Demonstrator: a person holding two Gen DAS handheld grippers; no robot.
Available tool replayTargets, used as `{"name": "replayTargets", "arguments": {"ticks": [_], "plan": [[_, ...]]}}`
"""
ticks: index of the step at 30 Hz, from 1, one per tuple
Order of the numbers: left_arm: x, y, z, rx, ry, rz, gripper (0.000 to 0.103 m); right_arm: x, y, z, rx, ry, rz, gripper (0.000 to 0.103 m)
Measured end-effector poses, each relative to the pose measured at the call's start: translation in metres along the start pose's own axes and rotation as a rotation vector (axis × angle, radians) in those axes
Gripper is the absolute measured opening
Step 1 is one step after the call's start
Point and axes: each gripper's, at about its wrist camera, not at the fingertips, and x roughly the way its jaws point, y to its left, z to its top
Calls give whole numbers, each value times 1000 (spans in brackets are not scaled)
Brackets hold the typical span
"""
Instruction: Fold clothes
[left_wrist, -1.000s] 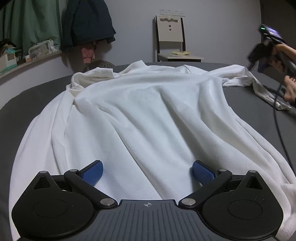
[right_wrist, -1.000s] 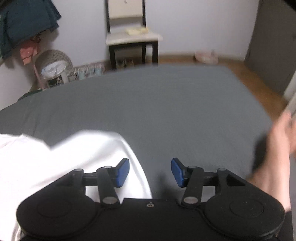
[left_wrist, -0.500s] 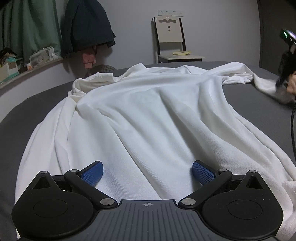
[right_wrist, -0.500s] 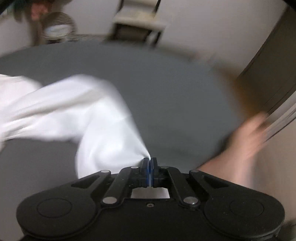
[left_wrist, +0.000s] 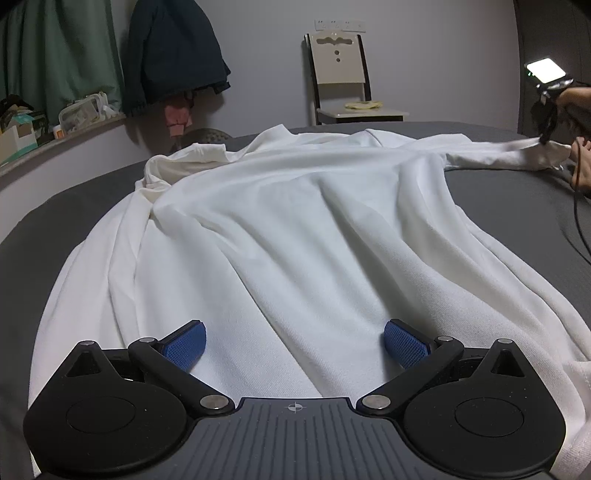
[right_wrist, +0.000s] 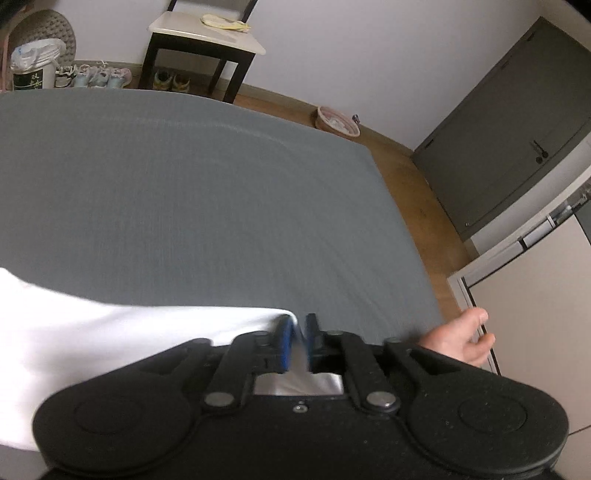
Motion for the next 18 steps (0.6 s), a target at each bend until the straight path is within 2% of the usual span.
{"name": "replayTargets", "arguments": {"ticks": [2,5,7,8,14,18], "plan": [[1,2,0,-9,4,-8,103,-3,-14,1,24,-24,20,33],[2,6,-1,-34,12,-28,103,-10,-47,0,91,-28,119,33],[3,7,-1,-41,15,-33,103,-3,-69,-1,139,46,206,32],[3,7,-1,-42,15,-34,103,1,-76,0,152,78,228,28],[2,4,-1,-30,13,-23,103,16,-113,-8,274,155,239,27],[2,4,-1,-30,14,-23,103,25,-119,-12,262,151,292,27]]}}
